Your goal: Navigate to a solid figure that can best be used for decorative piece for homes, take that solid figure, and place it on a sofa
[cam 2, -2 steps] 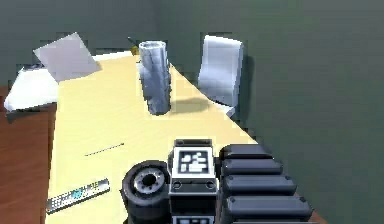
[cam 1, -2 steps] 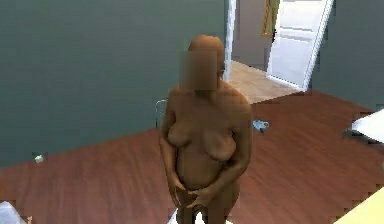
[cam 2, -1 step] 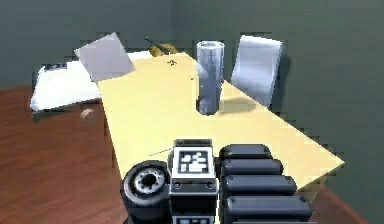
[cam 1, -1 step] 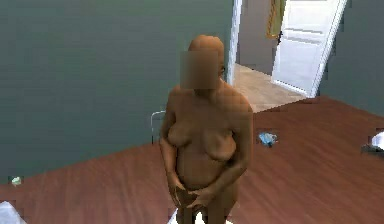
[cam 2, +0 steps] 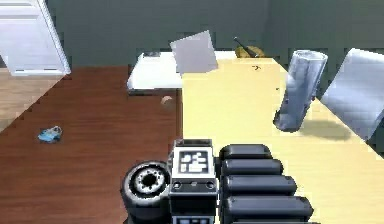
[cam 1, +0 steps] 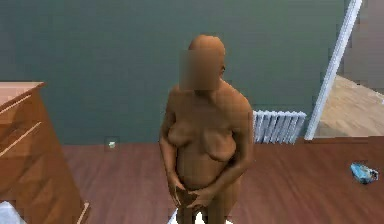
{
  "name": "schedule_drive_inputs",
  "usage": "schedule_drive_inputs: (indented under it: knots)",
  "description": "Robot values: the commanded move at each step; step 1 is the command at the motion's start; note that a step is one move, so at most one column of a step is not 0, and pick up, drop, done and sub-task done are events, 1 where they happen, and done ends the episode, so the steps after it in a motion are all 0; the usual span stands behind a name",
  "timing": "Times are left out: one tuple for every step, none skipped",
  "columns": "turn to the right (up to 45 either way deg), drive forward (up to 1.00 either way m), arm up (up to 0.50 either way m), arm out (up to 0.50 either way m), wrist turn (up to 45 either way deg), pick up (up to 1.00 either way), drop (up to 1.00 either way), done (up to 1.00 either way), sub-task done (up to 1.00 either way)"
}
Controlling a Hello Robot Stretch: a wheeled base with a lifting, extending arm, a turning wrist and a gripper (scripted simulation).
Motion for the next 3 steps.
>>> schedule_drive_inputs:
  knots:
    - [0.0,0.30,0.00,0.00,0.0,0.00,0.00,0.00,0.00]
    - [45.0,0.00,0.00,0.00,0.0,0.00,0.00,0.00,0.00]
    - [18.0,0.00,0.00,0.00,0.0,0.00,0.00,0.00,0.00]
